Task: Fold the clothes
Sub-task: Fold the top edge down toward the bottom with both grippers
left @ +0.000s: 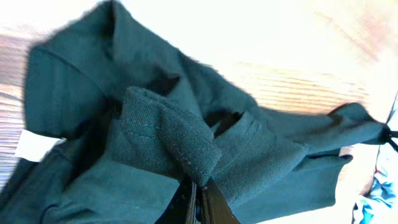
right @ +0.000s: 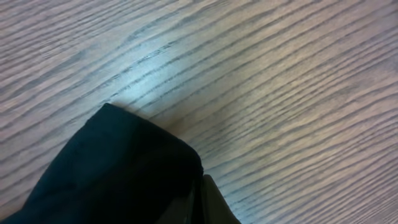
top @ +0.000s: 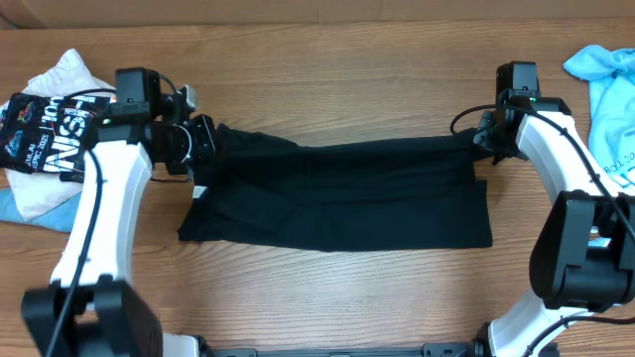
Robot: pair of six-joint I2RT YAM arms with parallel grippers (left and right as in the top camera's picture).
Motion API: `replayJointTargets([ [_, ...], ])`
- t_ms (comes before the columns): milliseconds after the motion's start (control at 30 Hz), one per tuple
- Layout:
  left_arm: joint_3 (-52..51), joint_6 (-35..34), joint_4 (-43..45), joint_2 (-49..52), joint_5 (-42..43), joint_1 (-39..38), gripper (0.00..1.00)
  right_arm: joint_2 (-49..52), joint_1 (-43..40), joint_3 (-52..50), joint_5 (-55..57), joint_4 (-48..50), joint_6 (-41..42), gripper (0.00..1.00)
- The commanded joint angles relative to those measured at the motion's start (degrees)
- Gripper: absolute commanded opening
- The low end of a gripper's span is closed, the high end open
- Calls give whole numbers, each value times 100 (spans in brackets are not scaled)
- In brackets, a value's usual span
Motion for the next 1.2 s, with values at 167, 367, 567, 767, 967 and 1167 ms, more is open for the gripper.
replayJointTargets([
  [167,76,105,-352,-350,-291,90,4,-164,-46,315,-50,-249,94,4],
  [367,76,42,-811,-348,-767,94,4,-173,-50,562,-282,-1095,94,4],
  [567,28,37,-942,-337,-866,-55,4,-173,-50,581,-398,-1703,96,4],
  [767,-31,17,-1062,-332,-868,-203,4,-173,-50,579,-398,-2129,94,4],
  [967,-271,-48,-1062,-330,-879,-376,4,-170,-50,579,-398,-2389,94,4],
  [1167,-581,-66,-999,-332,-885,-404,4,-170,-50,579,-398,-2632,94,7],
])
